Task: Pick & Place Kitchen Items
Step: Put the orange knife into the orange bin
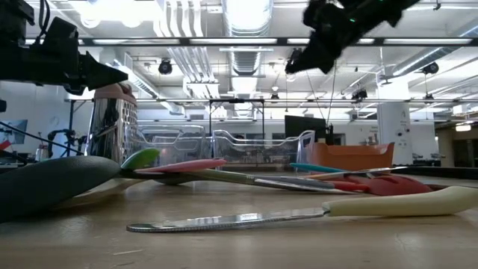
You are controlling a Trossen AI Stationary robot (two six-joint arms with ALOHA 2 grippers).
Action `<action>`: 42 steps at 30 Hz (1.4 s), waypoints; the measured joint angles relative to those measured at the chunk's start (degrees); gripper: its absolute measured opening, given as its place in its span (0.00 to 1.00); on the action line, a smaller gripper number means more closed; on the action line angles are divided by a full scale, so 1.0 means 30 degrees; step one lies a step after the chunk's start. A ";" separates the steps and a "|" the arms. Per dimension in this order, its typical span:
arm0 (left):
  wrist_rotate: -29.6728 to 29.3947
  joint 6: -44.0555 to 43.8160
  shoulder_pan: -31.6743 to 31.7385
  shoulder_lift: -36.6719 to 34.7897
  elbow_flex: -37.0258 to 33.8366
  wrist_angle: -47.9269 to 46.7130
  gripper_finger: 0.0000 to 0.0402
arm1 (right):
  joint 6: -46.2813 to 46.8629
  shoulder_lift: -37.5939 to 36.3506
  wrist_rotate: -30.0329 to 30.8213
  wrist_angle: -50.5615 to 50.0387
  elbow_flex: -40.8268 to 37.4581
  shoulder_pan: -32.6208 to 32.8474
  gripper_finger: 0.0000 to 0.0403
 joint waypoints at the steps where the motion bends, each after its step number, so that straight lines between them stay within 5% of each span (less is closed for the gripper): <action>1: 0.0001 -0.0001 -0.0005 0.0000 0.0000 -0.0005 0.08 | -0.0704 0.0641 -0.0199 -0.0290 0.0862 0.0000 0.02; 12: 0.0001 -0.0006 -0.0007 0.0000 0.0000 -0.0003 0.08 | -0.5746 0.7864 -0.2405 -1.0279 1.0210 0.0000 0.02; 25: 0.0001 -0.0001 0.0000 0.0000 0.0000 -0.0005 0.08 | -0.2018 0.7000 -0.2615 -1.4384 1.0501 0.3230 0.02; 34: 0.0001 0.0001 -0.0007 0.0080 0.0000 0.0051 0.08 | 0.3256 0.5509 0.2599 -1.5493 1.0360 0.6611 0.03; 42: 0.0001 0.0001 0.0000 0.0117 0.0000 0.0117 0.08 | 0.4881 0.6067 0.3370 -1.5666 1.0305 0.7395 0.20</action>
